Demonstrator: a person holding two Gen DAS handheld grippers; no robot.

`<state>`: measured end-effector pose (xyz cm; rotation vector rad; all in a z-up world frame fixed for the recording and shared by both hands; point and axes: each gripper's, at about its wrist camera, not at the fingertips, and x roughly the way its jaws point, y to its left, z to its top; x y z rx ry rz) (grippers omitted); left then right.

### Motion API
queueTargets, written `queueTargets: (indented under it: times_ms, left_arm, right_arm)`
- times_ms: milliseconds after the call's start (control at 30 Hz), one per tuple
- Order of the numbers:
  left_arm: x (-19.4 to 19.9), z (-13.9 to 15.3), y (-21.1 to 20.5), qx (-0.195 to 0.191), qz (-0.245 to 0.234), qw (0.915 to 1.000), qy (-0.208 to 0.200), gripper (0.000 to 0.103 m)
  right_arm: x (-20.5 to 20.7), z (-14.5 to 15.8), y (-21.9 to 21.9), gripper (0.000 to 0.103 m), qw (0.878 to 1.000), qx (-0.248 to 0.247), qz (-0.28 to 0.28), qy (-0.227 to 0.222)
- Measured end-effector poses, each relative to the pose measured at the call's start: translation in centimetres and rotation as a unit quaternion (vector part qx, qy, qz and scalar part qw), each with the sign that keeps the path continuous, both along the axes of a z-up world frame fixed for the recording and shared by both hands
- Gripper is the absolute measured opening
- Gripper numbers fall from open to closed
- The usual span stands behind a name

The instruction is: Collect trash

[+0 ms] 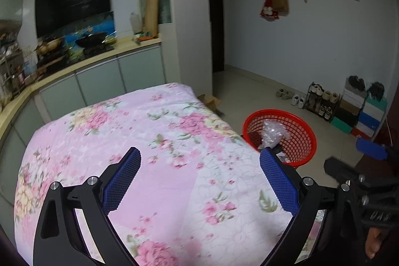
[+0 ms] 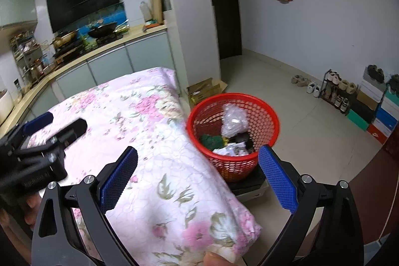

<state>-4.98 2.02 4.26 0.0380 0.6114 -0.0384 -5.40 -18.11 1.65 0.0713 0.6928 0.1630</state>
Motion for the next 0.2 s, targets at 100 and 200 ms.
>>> queueTargets:
  times_ms: [100,200]
  left_arm:
    - [-0.6,-0.2,2.2,0.002,0.033,0.9994,0.003,0.093]
    - [-1.5,-0.6,5.1,0.009,0.074,0.9972,0.006,0.093]
  right_arm:
    - [-0.3,-0.7,2.2,0.096,0.999,-0.004,0.033,0.005]
    - [-1.0,-1.5,5.2,0.096,0.997,-0.005,0.075,0.005]
